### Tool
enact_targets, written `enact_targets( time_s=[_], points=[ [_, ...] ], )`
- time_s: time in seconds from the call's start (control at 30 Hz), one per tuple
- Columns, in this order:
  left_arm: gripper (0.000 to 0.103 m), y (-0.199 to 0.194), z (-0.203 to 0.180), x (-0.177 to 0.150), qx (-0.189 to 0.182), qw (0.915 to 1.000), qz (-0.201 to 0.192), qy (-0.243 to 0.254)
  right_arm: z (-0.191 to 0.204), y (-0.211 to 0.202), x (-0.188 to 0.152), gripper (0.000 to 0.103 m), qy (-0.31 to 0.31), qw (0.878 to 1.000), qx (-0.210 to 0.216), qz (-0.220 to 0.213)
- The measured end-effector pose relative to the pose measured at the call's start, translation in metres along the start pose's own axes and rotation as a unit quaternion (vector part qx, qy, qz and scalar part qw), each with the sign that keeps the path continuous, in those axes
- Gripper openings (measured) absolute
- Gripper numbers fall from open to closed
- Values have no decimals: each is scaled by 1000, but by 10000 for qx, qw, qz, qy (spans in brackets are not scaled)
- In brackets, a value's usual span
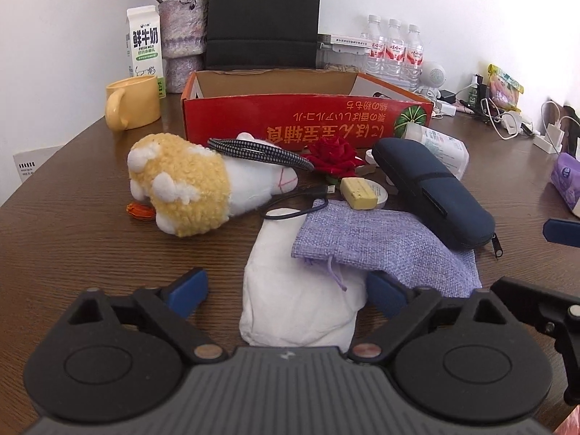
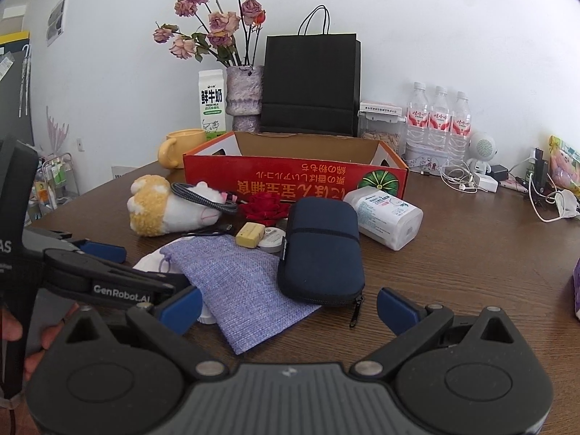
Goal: Organize objects
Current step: 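Grasp the white cloth with the left tool while the right tool moves toward the cap, then lift the white cloth with the left tool while the right tool grasps another white cap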
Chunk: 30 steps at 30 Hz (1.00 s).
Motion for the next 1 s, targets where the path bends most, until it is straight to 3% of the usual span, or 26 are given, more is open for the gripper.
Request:
enact_targets(
  time_s=[0.03, 0.2, 0.43, 0.63, 0.7, 0.8, 1.0],
  points=[
    [65, -3, -1, 1, -4, 10000, -75, 45, 2, 0, -1, 103, 1, 10000, 22, 1],
    [62, -15, -2, -4, -153, 9997, -146, 74, 11, -1, -3, 103, -66, 9999, 119, 29],
    [54, -46, 23, -3, 67, 9990, -433, -114, 21, -2, -9, 101, -127, 9995, 245, 121],
    [53, -65, 42, -7, 175, 9980, -548, -267, 48, -5, -17, 79, -227, 9974, 641, 249],
    [53, -67, 46, -9, 195, 9979, -540, -311, 58, -5, -20, 61, -212, 9955, 872, 319],
    [53, -71, 48, -10, 182, 9977, -560, -337, 66, 2, -27, 49, -270, 9940, 911, 545],
    [54, -77, 50, -9, 164, 9972, -635, -358, 66, 15, -25, 44, -305, 9965, 558, 546]
  ],
)
Point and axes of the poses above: each gripper's, at about its wrist camera, not at the fingertips, and y roughly the way its jaws point, z to its left, x to its top, the point moved 10 cm from there along y, roughly the way its jaws point, and after that the axes turned 3 degrees about -z, right-handed, at the moved point
